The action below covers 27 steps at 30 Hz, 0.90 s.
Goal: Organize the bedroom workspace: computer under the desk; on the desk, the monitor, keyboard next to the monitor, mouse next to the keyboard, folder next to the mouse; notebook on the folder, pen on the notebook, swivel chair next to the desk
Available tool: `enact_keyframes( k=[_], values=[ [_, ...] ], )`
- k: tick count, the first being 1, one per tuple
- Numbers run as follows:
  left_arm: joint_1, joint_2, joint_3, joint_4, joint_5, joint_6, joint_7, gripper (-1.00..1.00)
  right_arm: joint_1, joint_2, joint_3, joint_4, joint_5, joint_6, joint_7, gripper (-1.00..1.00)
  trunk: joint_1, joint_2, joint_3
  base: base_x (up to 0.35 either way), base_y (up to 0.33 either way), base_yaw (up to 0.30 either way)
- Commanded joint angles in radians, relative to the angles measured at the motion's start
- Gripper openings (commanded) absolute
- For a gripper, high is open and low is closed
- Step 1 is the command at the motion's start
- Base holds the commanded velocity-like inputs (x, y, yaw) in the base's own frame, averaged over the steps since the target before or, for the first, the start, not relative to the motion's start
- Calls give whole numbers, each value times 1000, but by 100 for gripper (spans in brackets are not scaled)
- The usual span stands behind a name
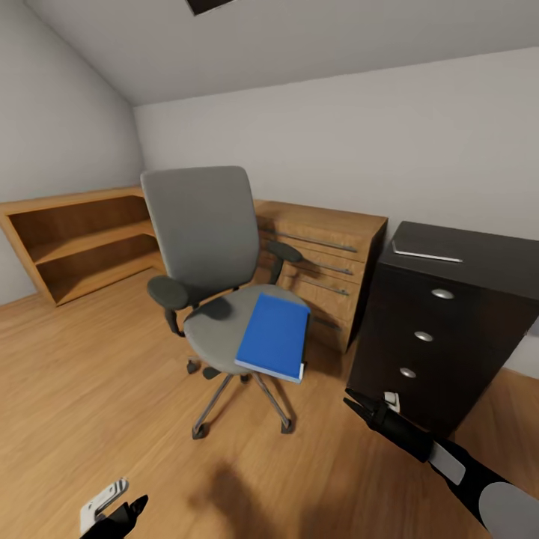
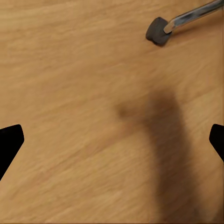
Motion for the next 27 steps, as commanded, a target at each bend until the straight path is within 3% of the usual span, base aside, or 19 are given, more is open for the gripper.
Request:
enact_keyframes(
  k=[1, 12, 27],
  values=[
    [0, 0, 0, 0, 10, 2, 7, 100, -1, -1, 7, 0, -10, 11, 2, 100, 0, 0, -1, 296, 0, 0],
    [0, 0, -1, 2, 9, -2, 7, 100, -1, 2, 7, 0, -9, 11, 0, 100, 0, 0, -1, 220, 0, 0],
    [0, 0, 1, 2, 9, -3, 7, 100, -1, 10, 9, 2, -9, 8, -5, 100, 0, 0, -1, 29, 0, 0]
  ],
)
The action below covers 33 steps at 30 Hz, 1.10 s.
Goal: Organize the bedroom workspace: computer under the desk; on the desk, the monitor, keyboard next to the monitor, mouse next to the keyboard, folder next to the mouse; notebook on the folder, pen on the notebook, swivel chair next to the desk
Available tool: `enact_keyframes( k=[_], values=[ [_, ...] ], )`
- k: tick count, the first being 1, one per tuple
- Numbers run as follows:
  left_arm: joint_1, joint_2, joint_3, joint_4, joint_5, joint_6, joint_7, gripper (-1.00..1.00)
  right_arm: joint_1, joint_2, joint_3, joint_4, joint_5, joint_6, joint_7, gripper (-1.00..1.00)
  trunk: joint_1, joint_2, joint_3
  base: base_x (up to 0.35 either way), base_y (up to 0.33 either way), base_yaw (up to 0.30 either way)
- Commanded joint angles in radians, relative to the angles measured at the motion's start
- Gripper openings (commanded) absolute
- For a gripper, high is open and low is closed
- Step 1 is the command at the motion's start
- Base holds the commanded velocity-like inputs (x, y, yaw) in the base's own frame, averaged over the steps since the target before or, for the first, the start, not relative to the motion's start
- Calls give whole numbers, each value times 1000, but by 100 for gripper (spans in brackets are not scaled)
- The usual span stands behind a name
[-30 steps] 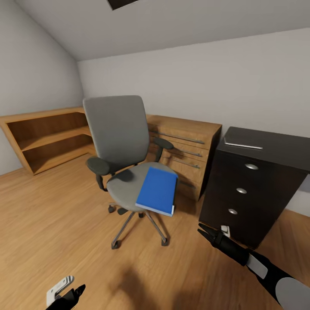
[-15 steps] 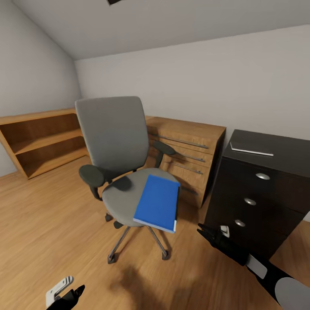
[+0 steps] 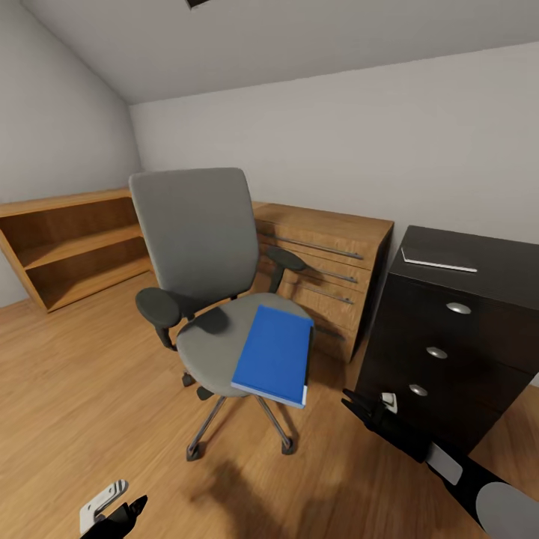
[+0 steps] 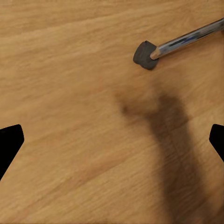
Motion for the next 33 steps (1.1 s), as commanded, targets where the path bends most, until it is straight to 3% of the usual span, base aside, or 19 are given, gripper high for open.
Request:
enact_keyframes(
  k=[1, 20, 33],
  values=[
    [0, 0, 0, -2, 11, 5, 7, 100, -1, 0, 7, 2, -10, 9, 0, 100, 0, 0, -1, 3, 0, 0],
    [0, 0, 1, -2, 11, 3, 8, 100, -1, 43, 8, 23, -7, -2, -55, 100, 0, 0, -1, 0, 0, 0],
    [0, -1, 4, -2, 12, 3, 7, 100, -1, 51, 9, 21, -6, -15, -97, 100, 0, 0, -1, 0, 0, 0]
  ],
)
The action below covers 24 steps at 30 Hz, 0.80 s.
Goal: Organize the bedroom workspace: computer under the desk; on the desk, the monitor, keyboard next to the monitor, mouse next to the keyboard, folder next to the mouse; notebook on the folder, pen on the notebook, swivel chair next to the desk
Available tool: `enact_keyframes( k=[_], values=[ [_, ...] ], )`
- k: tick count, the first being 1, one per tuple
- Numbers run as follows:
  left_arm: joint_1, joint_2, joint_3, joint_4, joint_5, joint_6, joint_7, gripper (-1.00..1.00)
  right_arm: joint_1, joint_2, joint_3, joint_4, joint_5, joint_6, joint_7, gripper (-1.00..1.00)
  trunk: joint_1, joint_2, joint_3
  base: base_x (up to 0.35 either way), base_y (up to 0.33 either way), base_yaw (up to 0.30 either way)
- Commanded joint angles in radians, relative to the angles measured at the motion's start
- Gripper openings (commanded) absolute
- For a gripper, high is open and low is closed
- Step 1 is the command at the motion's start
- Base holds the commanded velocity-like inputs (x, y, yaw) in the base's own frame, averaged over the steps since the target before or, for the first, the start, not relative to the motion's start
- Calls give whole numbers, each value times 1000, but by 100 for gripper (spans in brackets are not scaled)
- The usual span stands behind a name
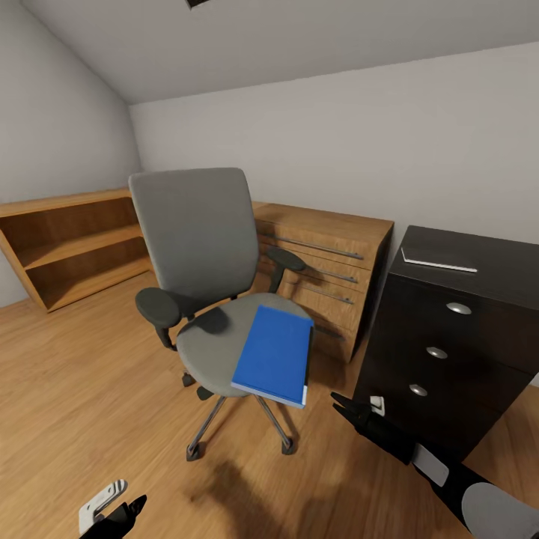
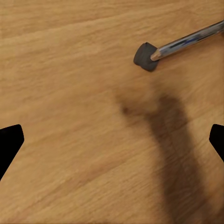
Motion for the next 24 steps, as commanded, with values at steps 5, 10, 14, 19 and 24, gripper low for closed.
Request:
enact_keyframes(
  k=[5, 10, 14, 19, 24],
  values=[
    [0, 0, 0, -2, 11, 4, 7, 100, -1, 0, 8, -3, -10, 10, 1, 100, 0, 0, -1, 0, 0, 0],
    [0, 0, 0, -2, 11, 4, 7, 100, -1, 11, 8, -3, -9, 10, -1, 100, 0, 0, -1, 0, 3, 0],
    [0, 0, 0, -2, 11, 4, 7, 100, -1, 17, 7, -2, -8, 10, -1, 100, 0, 0, -1, 0, 62, 0],
    [0, 0, 0, -2, 11, 4, 6, 100, -1, 20, 7, -1, -7, 10, -1, 100, 0, 0, -1, 0, 80, 0],
    [0, 0, 0, -2, 11, 4, 7, 100, -1, 21, 6, -1, -7, 10, -1, 100, 0, 0, -1, 0, 29, 0]
  ],
)
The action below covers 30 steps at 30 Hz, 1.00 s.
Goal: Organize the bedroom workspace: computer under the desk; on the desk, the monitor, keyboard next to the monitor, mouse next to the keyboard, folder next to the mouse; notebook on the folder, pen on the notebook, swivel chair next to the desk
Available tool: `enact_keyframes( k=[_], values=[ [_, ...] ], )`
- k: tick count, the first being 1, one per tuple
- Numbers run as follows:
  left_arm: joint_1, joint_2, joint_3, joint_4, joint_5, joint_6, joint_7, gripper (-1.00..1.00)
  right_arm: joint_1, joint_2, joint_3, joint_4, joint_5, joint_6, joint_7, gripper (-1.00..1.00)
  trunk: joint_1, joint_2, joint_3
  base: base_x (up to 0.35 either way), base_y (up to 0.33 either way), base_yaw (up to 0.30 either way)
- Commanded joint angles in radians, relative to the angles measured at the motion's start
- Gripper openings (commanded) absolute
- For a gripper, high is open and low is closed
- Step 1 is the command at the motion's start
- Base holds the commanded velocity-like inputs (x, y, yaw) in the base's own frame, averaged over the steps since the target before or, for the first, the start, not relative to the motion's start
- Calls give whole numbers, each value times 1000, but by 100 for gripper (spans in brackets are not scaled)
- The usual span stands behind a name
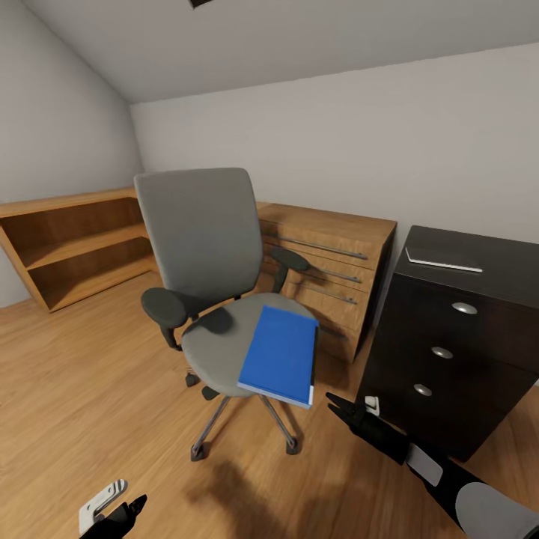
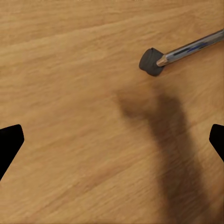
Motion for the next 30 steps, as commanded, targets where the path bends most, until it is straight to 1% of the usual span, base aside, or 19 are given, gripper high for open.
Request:
enact_keyframes(
  k=[1, 8, 14, 18, 30],
  values=[
    [0, 0, 0, -2, 11, 5, 7, 100, -1, -1, 6, 0, -10, 10, 2, 100, 0, 0, -1, 0, 14, 0],
    [0, 0, 0, -2, 11, -2, 6, 100, -1, 0, 6, 0, -10, 10, 2, 100, 0, 0, -1, 0, 6, 0],
    [0, 0, -1, -2, 11, -32, 6, 100, -1, 0, 6, 0, -10, 10, 2, 100, 0, 0, -1, 0, 13, 0],
    [0, 0, -1, -2, 11, -47, 5, 100, -1, 0, 6, 1, -10, 10, 2, 100, 0, 0, -1, 9, 112, 0],
    [0, 0, -3, -1, 12, -52, 7, 100, -1, 0, 6, 1, -10, 9, 2, 100, 0, 0, -1, 10, 37, 0]
  ],
)
